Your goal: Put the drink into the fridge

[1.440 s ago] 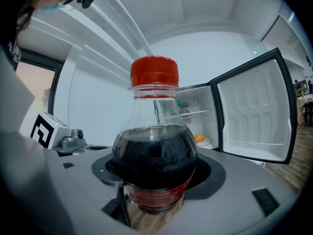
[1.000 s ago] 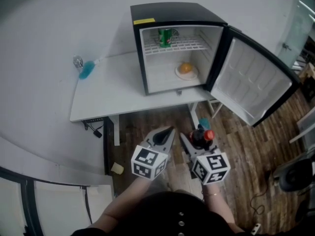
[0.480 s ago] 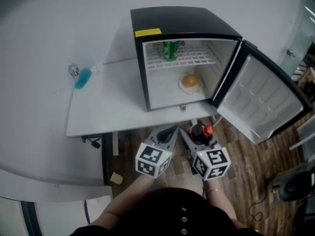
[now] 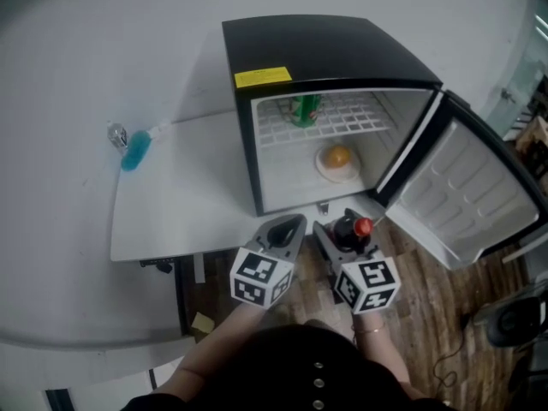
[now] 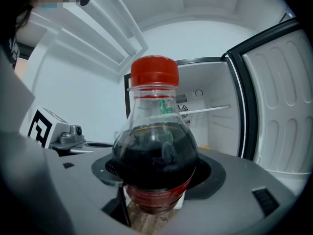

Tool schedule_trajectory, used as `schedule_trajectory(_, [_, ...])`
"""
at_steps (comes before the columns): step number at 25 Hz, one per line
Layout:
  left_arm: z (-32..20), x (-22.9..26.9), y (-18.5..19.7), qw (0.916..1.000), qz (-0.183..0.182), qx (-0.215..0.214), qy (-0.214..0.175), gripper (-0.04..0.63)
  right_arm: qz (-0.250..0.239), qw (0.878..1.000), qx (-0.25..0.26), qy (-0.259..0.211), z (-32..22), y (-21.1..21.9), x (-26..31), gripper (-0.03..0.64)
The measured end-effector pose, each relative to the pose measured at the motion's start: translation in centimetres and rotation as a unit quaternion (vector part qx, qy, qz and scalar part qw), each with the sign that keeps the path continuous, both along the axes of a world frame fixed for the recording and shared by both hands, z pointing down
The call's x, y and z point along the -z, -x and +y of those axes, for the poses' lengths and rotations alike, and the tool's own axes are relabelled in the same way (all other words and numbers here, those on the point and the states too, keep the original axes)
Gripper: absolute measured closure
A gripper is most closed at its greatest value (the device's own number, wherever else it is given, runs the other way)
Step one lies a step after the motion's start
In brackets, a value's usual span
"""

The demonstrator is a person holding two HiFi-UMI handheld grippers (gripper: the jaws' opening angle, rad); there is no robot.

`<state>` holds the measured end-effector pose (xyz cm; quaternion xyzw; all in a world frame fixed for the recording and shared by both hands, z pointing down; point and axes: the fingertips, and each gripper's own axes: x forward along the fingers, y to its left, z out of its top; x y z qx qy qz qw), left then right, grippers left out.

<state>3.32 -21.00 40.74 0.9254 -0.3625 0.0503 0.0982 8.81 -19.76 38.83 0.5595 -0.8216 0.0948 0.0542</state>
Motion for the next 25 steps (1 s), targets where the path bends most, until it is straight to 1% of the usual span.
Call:
schedule_trajectory(5, [-1.2,-1.0,0.2,0.9999,-0.010,0.001,0.007,0.589,-0.014,1.000,0.013,0.020,-0.7,0.5,-1.6,0.299])
schedule_trajectory(8, [-1.2,-1.5,0.2,0.9998,-0.010,0.006,0.012,0.589,-0.015,0.999,0.012,0.033,-0.8,0.2,-2.5,0.299])
schedule_trajectory(13, [-1.7,-1.7,0.1,0.9996,-0.015,0.021,0.012,0.589,-0.019,0.999,0.023,0.038,-1.4,0.0,-2.9,0.299])
schedule_trajectory(17, [-2.5,-1.2,-0.4,0.9992,-0.008,0.037,0.010,0.589,-0.011,0.998,0.046,0.037,-2.2,0.0,-2.8,0.299])
schedule_trajectory(22, [-2.9,-0.9,-1.5,0.9984,0.000,0.054,0.017,0.589,0.003,0.996,0.073,0.041,-2.9,-0.9,-2.4,0.299])
schedule_trajectory(25, [-3.1,-0.5,-2.3,0.9980,0.004,0.061,0.016,0.589,0.019,0.997,0.072,0.036,-3.5,-2.2,-2.0,0.299])
